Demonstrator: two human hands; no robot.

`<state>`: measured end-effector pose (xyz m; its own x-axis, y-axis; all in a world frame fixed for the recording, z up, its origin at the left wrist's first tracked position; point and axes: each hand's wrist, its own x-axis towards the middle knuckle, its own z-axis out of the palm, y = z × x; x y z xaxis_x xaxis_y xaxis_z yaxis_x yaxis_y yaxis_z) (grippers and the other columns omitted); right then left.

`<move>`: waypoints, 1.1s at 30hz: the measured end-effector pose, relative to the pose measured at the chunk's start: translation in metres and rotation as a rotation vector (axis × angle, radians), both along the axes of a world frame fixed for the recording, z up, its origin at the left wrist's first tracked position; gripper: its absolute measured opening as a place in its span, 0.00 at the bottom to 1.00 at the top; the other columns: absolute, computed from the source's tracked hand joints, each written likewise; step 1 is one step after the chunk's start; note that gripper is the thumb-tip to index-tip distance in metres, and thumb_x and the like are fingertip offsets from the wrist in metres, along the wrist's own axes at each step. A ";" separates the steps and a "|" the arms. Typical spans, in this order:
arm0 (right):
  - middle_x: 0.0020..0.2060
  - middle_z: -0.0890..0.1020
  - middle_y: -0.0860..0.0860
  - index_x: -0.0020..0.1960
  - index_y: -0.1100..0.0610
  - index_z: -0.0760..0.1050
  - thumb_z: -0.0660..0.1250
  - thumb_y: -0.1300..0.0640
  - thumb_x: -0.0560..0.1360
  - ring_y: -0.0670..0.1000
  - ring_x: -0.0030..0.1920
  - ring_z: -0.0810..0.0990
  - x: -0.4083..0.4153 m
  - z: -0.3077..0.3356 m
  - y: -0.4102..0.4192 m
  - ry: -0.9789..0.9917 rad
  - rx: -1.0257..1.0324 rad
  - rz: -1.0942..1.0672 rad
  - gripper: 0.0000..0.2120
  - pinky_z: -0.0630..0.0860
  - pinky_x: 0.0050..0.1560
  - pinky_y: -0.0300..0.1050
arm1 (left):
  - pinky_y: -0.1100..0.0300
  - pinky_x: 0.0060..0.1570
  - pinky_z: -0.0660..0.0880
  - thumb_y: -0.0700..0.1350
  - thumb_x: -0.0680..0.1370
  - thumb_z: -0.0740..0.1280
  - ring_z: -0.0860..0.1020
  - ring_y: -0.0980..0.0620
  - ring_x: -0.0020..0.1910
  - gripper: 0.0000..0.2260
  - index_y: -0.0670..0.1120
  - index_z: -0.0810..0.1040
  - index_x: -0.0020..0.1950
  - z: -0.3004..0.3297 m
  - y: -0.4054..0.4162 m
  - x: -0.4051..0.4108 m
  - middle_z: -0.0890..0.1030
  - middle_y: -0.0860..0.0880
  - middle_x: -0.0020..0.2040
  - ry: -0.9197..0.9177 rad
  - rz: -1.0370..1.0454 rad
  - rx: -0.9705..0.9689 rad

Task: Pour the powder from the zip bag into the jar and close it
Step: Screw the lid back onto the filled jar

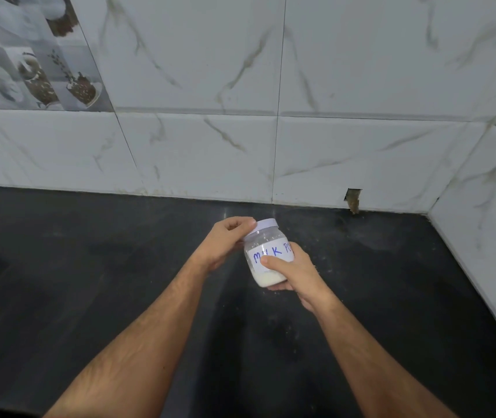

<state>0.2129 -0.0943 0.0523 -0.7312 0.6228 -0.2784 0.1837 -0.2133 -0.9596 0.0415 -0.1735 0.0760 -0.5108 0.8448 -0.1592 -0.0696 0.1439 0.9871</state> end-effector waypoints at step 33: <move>0.54 0.79 0.43 0.66 0.47 0.66 0.81 0.46 0.62 0.44 0.51 0.80 0.000 0.006 -0.014 -0.144 0.433 -0.200 0.38 0.81 0.49 0.42 | 0.56 0.49 0.80 0.60 0.72 0.74 0.84 0.52 0.49 0.34 0.46 0.69 0.71 0.016 0.031 0.029 0.82 0.49 0.55 0.045 0.020 -0.131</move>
